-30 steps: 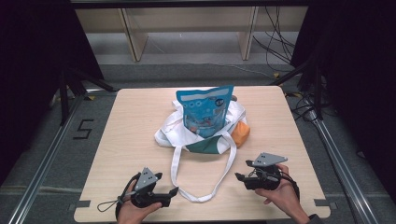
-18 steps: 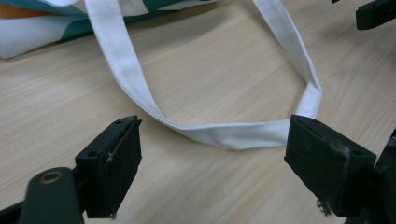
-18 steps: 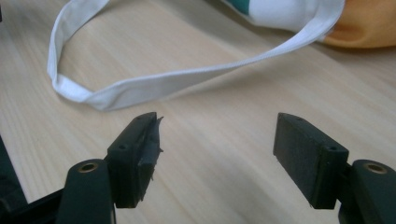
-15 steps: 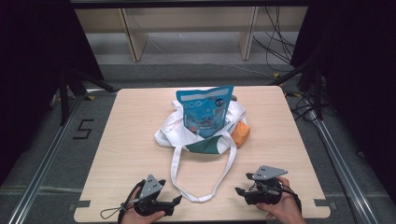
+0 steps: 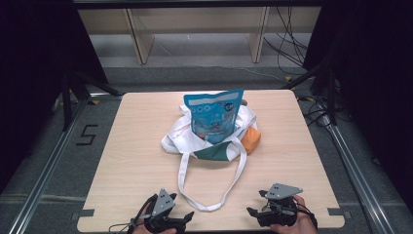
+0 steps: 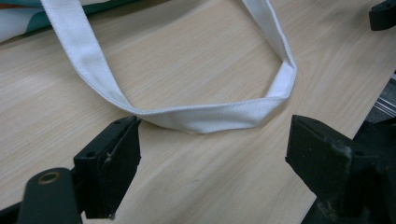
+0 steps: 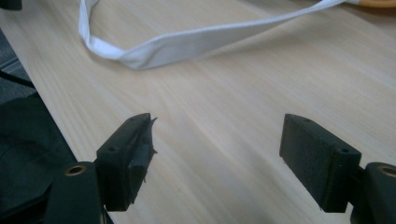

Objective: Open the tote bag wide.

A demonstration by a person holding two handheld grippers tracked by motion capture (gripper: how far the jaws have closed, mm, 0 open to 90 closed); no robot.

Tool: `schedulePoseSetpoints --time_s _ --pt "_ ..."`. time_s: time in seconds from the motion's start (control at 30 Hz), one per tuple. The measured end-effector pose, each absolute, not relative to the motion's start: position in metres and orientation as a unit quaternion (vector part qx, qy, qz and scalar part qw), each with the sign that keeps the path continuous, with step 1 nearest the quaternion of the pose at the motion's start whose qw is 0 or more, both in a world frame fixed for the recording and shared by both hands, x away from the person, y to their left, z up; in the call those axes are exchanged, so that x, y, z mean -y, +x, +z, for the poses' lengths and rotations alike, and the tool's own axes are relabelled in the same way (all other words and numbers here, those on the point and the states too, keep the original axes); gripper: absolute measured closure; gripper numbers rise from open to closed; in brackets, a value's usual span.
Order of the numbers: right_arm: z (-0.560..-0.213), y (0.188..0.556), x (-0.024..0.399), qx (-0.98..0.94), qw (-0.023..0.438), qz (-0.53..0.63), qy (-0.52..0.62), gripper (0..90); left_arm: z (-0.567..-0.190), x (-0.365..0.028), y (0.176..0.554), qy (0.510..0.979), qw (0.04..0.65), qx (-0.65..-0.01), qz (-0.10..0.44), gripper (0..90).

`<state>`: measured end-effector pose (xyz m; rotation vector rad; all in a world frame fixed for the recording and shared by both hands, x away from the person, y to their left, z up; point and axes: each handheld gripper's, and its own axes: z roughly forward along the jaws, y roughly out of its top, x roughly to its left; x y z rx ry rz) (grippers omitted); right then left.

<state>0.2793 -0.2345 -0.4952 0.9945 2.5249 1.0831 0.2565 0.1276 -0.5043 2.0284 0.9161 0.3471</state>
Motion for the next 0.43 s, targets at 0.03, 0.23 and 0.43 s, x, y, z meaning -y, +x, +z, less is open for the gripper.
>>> schedulePoseSetpoints --time_s 0.03,0.23,0.43 --pt "-0.4968 0.2789 0.2334 -0.861 0.112 0.365 0.335 26.6 -0.5057 -0.1267 0.2578 0.815 0.429 -0.359 0.148 17.3" --pt "-0.4982 0.2802 0.2321 -0.866 0.11 0.355 0.336 26.3 -0.5056 -0.1283 0.2602 0.816 0.424 -0.365 0.147 17.2" --pt "-0.4978 0.2808 0.2322 -0.867 0.107 0.352 0.335 26.1 -0.5052 -0.1299 0.262 0.822 0.415 -0.358 0.155 17.1"
